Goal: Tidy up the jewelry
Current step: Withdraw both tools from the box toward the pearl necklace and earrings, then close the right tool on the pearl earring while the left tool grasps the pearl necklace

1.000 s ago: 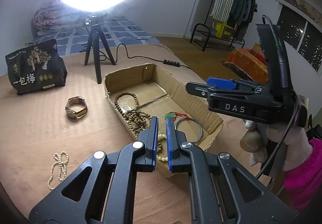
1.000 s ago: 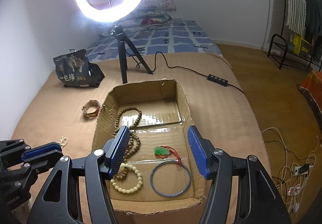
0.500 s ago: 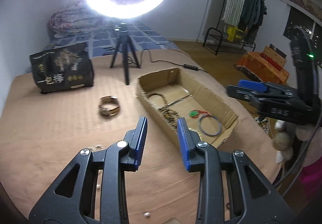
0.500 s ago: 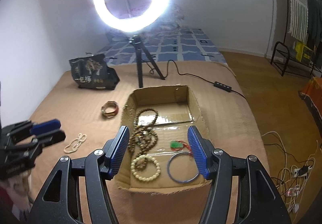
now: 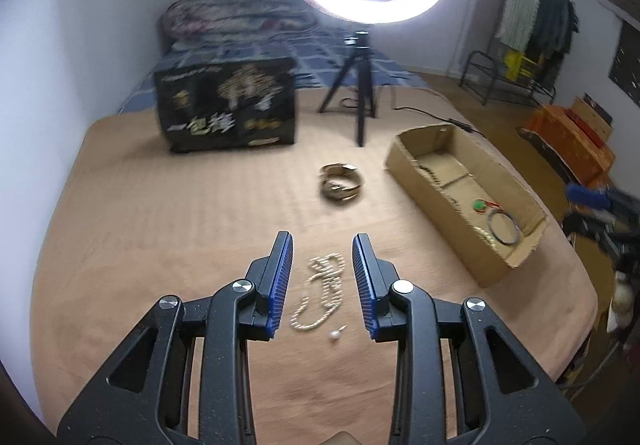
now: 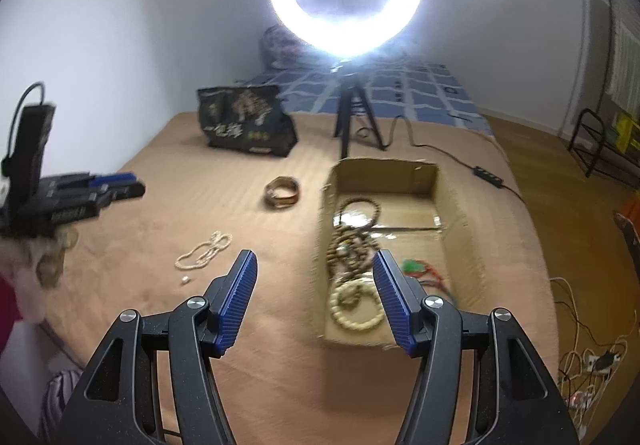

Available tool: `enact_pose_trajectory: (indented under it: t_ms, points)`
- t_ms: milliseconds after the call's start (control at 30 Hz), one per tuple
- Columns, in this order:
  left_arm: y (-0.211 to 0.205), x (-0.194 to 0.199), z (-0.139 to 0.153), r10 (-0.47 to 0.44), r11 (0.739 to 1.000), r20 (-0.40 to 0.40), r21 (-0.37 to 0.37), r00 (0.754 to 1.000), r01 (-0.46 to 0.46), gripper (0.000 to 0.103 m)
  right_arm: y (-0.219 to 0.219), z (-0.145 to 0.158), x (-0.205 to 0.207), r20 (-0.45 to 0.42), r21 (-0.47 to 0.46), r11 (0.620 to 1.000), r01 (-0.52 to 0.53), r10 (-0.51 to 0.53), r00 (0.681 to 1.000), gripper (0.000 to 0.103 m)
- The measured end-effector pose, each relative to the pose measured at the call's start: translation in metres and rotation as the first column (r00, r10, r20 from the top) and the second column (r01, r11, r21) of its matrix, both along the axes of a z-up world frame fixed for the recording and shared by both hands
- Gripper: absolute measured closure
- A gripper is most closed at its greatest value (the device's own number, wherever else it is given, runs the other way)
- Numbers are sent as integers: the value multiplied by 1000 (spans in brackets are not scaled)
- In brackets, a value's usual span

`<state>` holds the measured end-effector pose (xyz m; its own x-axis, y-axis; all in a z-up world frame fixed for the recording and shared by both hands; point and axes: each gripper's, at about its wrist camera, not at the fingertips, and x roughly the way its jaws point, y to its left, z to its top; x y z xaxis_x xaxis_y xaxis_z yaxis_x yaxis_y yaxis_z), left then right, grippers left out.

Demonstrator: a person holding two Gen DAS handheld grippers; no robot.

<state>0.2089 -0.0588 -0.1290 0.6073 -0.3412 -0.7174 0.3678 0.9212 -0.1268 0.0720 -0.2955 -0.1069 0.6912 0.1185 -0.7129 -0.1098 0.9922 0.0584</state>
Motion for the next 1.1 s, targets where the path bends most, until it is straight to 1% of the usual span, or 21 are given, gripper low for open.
enact_pose_trajectory:
  t_ms: [100,200,233,267,300,333,567,733,933,1100]
  points:
    - [17,5,-6,28,999,-34,-22,999,-29,72,17,-8,-2,-19,-17,999,-47,47,999,43]
    - [25,9,-15,32,999,-69,-30,997,-35,72,32,-19,-5,-44,-20,996,-86,85,995,43]
    - [26,10,-18,31,999,-78,-28,996,-34,70,35,-22,-5,-52,-19,995,-96,95,994,43]
    - [25,10,-22,27,999,-86,-26,996,-29,68,40,-27,-6,-63,-19,994,-108,106,992,43]
    - [25,10,-26,22,999,-92,-26,996,-25,61,44,-31,-7,-74,-22,993,-117,115,991,43]
    - [23,10,-29,18,999,-100,-28,995,-21,60,47,-36,-7,-85,-24,992,-127,124,989,43]
    - [7,10,-53,-29,1000,-151,-9,988,28,60,64,-65,-11,-162,-4,983,-184,181,970,43]
    - [-3,13,-68,-54,999,-176,-1,983,55,60,75,-90,-10,-225,40,969,-242,245,943,43]
    - [-14,24,-86,-66,998,-216,1,974,68,59,99,-115,-14,-290,65,936,-345,349,891,43]
    - [-28,31,-101,-78,996,-239,29,968,87,60,112,-128,-16,-309,54,925,-377,374,874,43]
